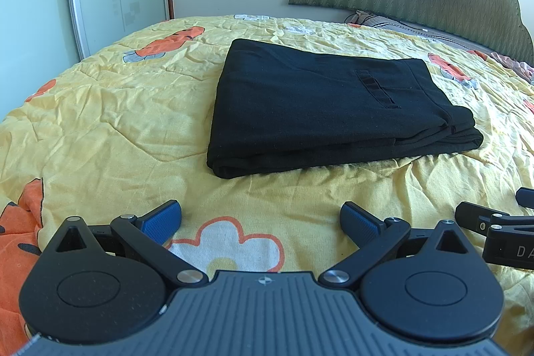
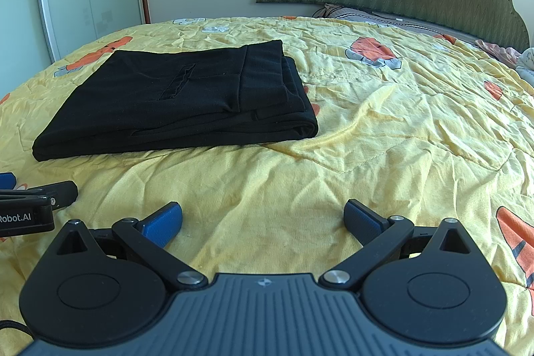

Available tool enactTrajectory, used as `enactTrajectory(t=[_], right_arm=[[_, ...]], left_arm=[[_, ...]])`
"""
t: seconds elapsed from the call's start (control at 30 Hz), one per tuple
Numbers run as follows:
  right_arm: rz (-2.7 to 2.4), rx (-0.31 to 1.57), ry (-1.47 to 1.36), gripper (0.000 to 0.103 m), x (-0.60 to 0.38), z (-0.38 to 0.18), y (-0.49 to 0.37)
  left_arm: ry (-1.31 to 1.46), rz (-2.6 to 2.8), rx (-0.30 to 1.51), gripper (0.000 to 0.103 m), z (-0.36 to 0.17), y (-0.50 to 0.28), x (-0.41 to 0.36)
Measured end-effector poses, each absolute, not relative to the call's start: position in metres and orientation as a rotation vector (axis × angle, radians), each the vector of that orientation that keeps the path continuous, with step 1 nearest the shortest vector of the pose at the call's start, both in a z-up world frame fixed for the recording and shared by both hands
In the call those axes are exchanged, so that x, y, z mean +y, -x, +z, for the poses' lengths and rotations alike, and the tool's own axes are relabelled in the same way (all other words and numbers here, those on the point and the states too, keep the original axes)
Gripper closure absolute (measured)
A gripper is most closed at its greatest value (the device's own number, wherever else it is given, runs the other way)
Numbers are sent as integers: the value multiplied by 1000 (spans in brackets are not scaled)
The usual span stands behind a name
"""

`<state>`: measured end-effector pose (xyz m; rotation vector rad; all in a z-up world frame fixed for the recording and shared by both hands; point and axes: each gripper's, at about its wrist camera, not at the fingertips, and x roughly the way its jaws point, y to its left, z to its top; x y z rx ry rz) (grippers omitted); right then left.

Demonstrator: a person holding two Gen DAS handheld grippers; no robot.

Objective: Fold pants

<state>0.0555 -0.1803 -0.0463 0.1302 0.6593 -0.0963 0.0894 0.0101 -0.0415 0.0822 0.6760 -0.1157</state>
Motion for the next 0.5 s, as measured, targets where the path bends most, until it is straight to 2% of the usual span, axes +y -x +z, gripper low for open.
enactTrajectory(t=[0.5], right_arm=[[-96, 659, -130, 0, -181, -46, -56]], left_arm=[[-82, -116, 676, 0, -41, -89, 9]])
